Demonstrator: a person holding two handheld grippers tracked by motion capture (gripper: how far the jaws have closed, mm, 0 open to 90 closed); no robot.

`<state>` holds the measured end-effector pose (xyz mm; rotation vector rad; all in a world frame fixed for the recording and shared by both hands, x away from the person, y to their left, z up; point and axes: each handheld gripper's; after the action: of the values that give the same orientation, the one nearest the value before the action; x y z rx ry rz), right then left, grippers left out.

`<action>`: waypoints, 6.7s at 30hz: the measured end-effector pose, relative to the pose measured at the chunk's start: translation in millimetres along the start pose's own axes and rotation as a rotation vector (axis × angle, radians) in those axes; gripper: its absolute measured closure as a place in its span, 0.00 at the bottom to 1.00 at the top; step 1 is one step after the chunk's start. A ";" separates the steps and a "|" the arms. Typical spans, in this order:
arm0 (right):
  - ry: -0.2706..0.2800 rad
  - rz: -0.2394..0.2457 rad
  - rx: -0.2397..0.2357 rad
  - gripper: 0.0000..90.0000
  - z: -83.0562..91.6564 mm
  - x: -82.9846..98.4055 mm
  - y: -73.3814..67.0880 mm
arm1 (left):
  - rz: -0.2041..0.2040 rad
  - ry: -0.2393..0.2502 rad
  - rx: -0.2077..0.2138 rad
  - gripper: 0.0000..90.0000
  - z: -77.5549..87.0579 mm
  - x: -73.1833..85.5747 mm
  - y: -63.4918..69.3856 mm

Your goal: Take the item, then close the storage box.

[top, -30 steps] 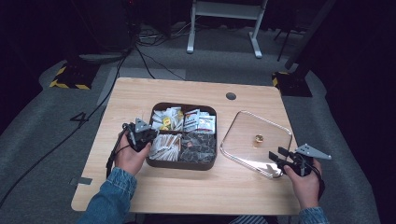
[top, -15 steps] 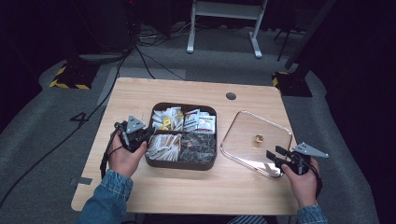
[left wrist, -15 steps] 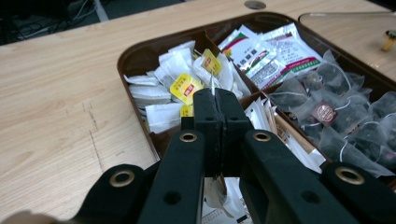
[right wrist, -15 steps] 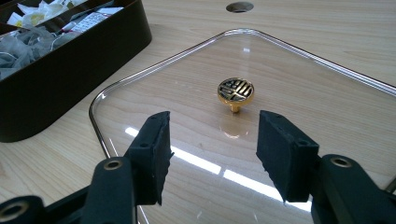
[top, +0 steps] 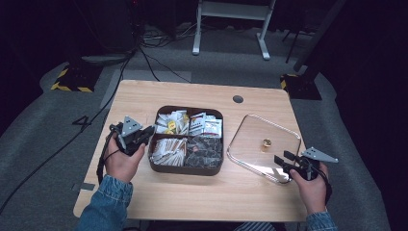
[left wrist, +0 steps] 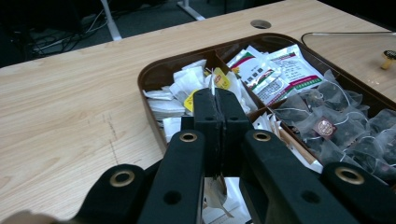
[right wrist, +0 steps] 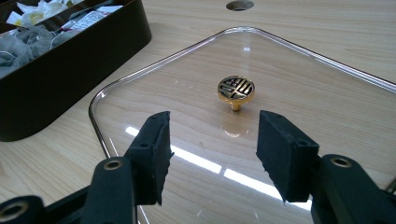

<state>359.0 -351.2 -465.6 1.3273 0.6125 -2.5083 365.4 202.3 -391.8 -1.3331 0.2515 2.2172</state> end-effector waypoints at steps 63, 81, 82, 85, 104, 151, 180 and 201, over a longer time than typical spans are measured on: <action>-0.014 0.061 -0.124 0.50 -49.9 -25.7 -36.0 | 0.181 -0.239 -0.183 0.98 10.4 105.4 -65.3; -0.018 0.057 -0.123 0.50 -50.5 -24.7 -35.5 | 0.193 -0.258 -0.140 0.97 -1.6 111.1 -62.0; -0.018 0.057 -0.123 0.50 -50.5 -24.7 -35.4 | 0.193 -0.260 -0.139 0.97 -2.1 111.3 -61.7; -0.017 0.058 -0.123 0.50 -50.5 -24.8 -35.4 | 0.194 -0.264 -0.133 0.95 -3.7 111.5 -60.6; -0.005 0.059 -0.118 0.49 -50.9 -29.2 -33.5 | 0.199 -0.164 -0.119 0.56 10.1 103.1 -57.8; -0.184 0.086 0.115 0.66 -98.9 -31.1 11.0 | 0.149 -0.284 -0.157 0.39 33.0 154.2 -35.6; -0.093 0.097 0.008 0.66 -74.6 -72.1 -19.6 | 0.148 -0.280 -0.157 0.39 33.9 154.7 -33.2; -0.080 0.145 -0.118 0.66 -71.1 -115.2 -82.2 | 0.143 -0.288 -0.142 0.32 34.1 154.5 -28.9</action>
<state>442.9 -243.6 -385.0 1.1791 0.6133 -2.3586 297.9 294.5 -504.9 -1.0749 0.0861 2.5540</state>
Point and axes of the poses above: each handheld gripper's, and its own axes: z roughly backward along the jaws, x roughly out of its underside, y roughly to its right, and after that the axes turned 9 degrees about -z, right-handed
